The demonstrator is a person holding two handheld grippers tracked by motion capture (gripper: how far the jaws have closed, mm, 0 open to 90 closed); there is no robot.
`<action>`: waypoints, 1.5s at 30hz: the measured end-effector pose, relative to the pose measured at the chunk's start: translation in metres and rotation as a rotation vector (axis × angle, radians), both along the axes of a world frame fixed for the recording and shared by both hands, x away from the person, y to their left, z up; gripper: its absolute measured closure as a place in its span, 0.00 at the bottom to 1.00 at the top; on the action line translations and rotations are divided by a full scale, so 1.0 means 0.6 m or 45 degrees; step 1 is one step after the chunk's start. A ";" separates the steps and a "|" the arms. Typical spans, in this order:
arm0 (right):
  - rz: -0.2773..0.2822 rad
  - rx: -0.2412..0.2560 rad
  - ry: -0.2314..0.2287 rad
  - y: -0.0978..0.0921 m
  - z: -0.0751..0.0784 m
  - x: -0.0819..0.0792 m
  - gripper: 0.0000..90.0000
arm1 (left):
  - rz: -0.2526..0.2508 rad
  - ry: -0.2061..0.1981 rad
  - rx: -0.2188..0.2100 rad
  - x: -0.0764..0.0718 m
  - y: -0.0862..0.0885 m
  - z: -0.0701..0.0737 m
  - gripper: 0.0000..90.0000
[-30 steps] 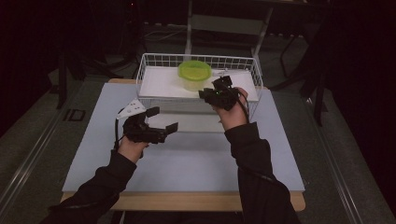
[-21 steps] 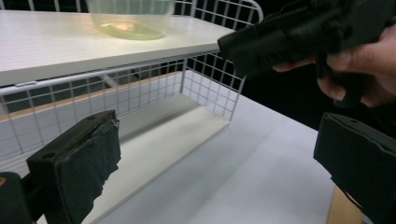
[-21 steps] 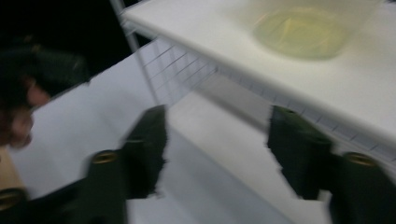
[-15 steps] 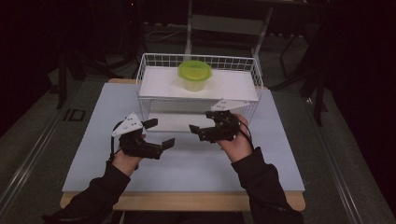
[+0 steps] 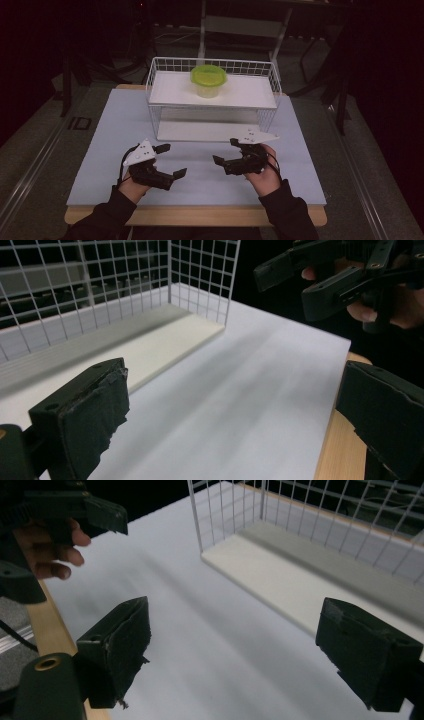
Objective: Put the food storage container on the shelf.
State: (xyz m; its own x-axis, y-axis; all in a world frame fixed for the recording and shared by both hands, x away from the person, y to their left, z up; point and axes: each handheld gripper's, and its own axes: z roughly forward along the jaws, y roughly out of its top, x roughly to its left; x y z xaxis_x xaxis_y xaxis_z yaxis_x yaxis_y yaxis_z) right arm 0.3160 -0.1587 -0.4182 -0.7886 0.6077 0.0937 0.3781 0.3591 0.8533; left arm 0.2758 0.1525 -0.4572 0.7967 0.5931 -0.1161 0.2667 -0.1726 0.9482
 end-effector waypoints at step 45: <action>-0.050 -0.082 0.005 -0.140 -0.106 -0.063 0.15 | 0.004 0.052 0.044 -0.039 0.128 -0.057 0.01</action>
State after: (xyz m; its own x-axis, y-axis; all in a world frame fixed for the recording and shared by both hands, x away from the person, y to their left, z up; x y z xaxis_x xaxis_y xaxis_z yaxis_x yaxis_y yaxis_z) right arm 0.2782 -0.2424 -0.4815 -0.7636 0.6432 0.0565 0.3965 0.3980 0.8273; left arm 0.2526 0.2291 -0.4912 0.7898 0.5999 -0.1277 0.3057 -0.2045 0.9299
